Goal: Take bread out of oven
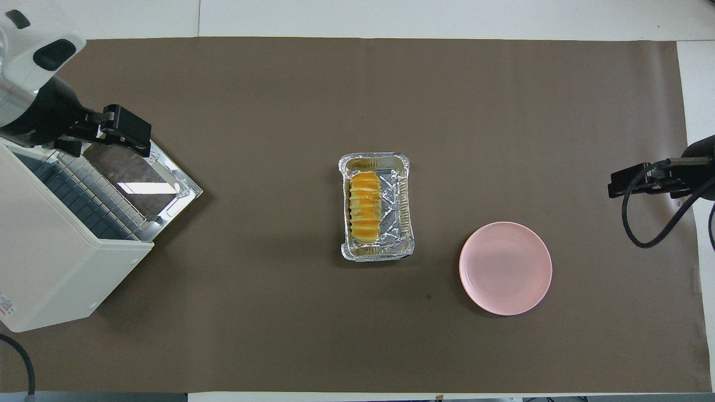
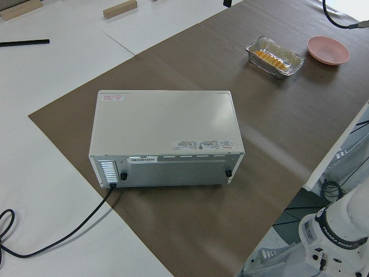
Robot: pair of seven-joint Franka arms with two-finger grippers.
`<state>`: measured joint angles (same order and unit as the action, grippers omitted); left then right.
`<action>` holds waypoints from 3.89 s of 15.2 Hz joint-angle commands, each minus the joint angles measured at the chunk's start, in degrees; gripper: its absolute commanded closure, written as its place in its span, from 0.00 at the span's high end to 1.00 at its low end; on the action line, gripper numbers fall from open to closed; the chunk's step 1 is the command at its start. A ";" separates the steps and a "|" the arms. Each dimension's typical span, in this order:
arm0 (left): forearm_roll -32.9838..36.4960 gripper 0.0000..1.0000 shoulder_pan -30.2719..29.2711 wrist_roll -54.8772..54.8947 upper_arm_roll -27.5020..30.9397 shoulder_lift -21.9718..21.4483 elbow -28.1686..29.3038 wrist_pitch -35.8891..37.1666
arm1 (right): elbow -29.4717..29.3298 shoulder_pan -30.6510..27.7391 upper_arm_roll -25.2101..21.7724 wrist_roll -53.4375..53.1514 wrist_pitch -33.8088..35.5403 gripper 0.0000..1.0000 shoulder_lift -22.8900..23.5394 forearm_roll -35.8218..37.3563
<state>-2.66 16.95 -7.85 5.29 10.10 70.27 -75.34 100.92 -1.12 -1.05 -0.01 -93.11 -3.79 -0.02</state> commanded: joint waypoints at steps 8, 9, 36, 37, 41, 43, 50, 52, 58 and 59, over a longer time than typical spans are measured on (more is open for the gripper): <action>-0.59 1.00 -7.54 9.34 -1.42 -8.95 10.06 3.53 | 4.26 0.07 1.23 0.37 -1.09 1.00 -2.79 -0.94; -0.59 1.00 -8.50 9.17 -2.73 -9.74 10.06 4.06 | 6.11 0.07 1.23 0.19 -2.67 1.00 -3.41 -2.78; 1.34 1.00 -11.23 8.90 -4.32 -10.19 20.87 -5.43 | 15.98 28.63 1.58 -28.46 -42.50 1.00 18.55 -3.59; 1.34 1.00 -11.23 8.91 -4.23 -10.01 21.04 -5.69 | 16.15 28.54 1.58 -28.81 -42.50 0.99 18.55 -3.59; 1.43 1.00 -11.50 9.25 -4.15 -10.27 21.57 -5.52 | 17.12 28.54 1.58 -33.10 -44.07 0.51 18.99 -3.59; 1.52 1.00 -11.41 8.74 -4.15 -10.27 21.57 -5.52 | 18.52 28.63 1.58 -35.05 -47.24 0.18 19.08 -3.59; 1.78 1.00 -11.41 8.64 -4.15 -12.90 20.87 -5.52 | 18.26 27.76 1.58 -31.64 -46.99 0.00 18.82 -3.50; 1.78 1.00 -11.50 8.73 -4.15 -13.08 20.87 -5.17 | 17.39 25.48 1.31 -28.83 -44.63 0.00 17.51 -3.50; 1.78 1.00 -11.50 8.64 -4.15 -13.09 20.87 -5.17 | 11.94 10.81 1.40 -7.68 -32.76 0.00 14.95 -9.88; 1.78 1.00 -11.50 8.73 -4.15 -13.09 20.87 -5.17 | 11.85 8.70 1.31 -4.24 -32.31 0.00 14.95 -12.35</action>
<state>-1.80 6.13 0.81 1.57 -2.13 90.12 -80.01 113.72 11.73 -0.38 -11.00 -127.38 11.22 -7.88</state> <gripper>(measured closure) 0.000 0.982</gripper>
